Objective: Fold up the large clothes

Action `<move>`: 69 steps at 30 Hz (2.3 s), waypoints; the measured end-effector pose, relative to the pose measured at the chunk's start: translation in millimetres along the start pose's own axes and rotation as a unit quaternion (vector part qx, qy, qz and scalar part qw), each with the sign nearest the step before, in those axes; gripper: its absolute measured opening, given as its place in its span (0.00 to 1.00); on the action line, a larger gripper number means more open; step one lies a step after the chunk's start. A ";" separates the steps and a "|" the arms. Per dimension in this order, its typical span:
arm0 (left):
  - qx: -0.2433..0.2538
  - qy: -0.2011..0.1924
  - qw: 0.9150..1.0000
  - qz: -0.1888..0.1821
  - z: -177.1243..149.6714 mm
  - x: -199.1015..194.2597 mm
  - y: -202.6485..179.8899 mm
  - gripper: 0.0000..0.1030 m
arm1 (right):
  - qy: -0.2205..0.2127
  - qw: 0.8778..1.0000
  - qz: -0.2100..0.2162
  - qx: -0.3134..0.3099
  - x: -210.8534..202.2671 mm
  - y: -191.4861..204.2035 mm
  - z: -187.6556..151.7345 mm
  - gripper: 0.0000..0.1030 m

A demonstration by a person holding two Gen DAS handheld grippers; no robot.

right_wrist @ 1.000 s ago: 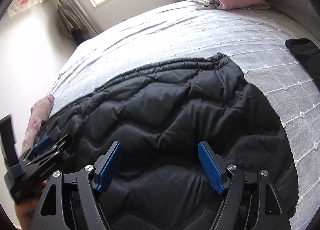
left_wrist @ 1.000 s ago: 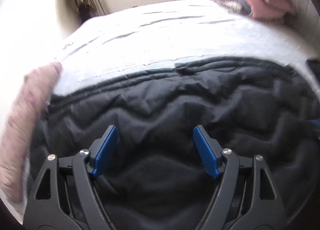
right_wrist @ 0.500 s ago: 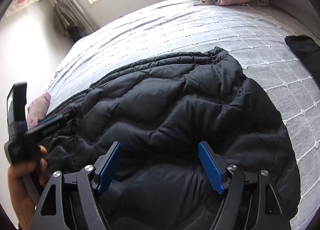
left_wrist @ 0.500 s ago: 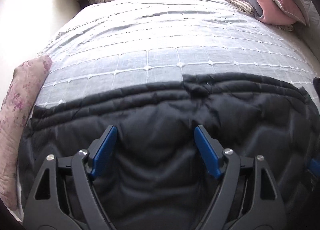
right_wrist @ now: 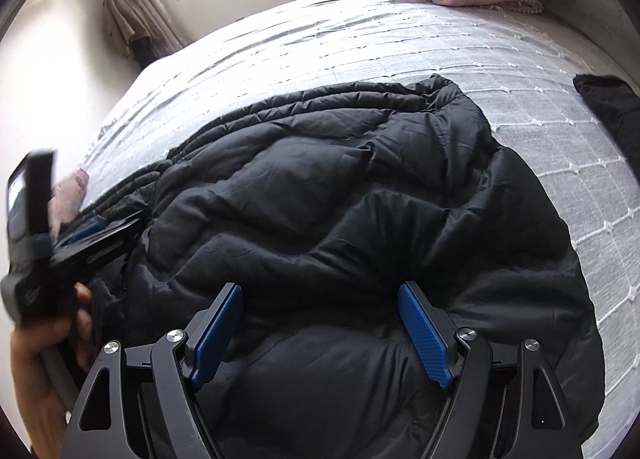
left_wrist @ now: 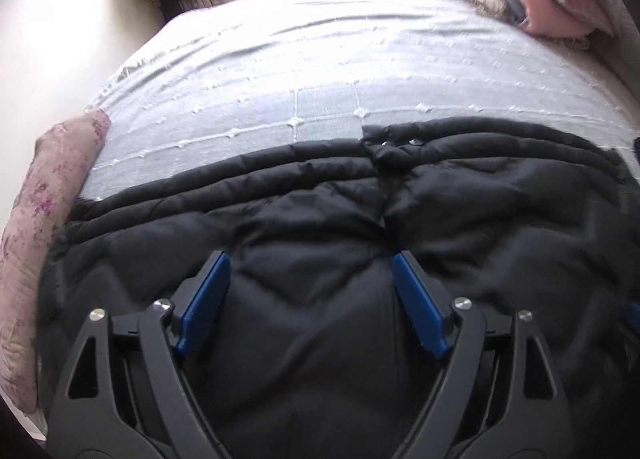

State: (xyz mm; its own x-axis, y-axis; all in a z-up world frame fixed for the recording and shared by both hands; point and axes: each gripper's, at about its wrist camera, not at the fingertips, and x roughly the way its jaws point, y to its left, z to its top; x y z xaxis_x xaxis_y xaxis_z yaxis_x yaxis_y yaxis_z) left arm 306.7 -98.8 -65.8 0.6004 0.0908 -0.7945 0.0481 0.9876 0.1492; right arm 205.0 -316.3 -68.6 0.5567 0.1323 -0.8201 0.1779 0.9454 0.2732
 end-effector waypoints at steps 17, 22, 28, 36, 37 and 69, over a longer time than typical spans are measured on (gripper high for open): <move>0.046 -0.016 0.998 -0.043 -96.1 -74.7 -10.2 0.81 | -0.014 1.000 0.005 -0.002 -6.5 -9.0 -4.0 0.79; 0.045 -0.045 0.997 -0.041 -109.6 -100.1 0.9 0.81 | -0.067 0.996 0.032 0.052 -53.9 -33.7 -9.4 0.79; 0.039 -0.048 0.997 -0.049 -114.2 -103.7 11.9 0.81 | -0.091 0.981 -0.012 0.173 -96.2 -94.0 -39.9 0.79; 0.022 -0.054 0.996 -0.068 -115.5 -111.0 9.5 0.81 | -0.060 0.952 -0.023 0.300 -98.9 -160.8 -93.8 0.79; 0.018 -0.055 0.996 -0.068 -114.8 -111.4 9.7 0.81 | -0.045 0.952 -0.012 0.302 -90.3 -160.8 -93.6 0.79; -0.011 -0.011 0.998 -0.062 -111.0 -74.7 9.8 0.81 | -0.040 0.943 0.101 0.314 -9.8 -92.7 -77.3 0.71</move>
State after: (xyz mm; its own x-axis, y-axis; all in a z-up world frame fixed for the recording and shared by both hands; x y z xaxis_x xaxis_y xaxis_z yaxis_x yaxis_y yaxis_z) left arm 173.7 -81.7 -70.3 0.6081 -0.0344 -0.7931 0.1061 0.9936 0.0383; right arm 120.3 -382.1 -124.8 0.6859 0.2444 -0.6855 0.4927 0.5373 0.6845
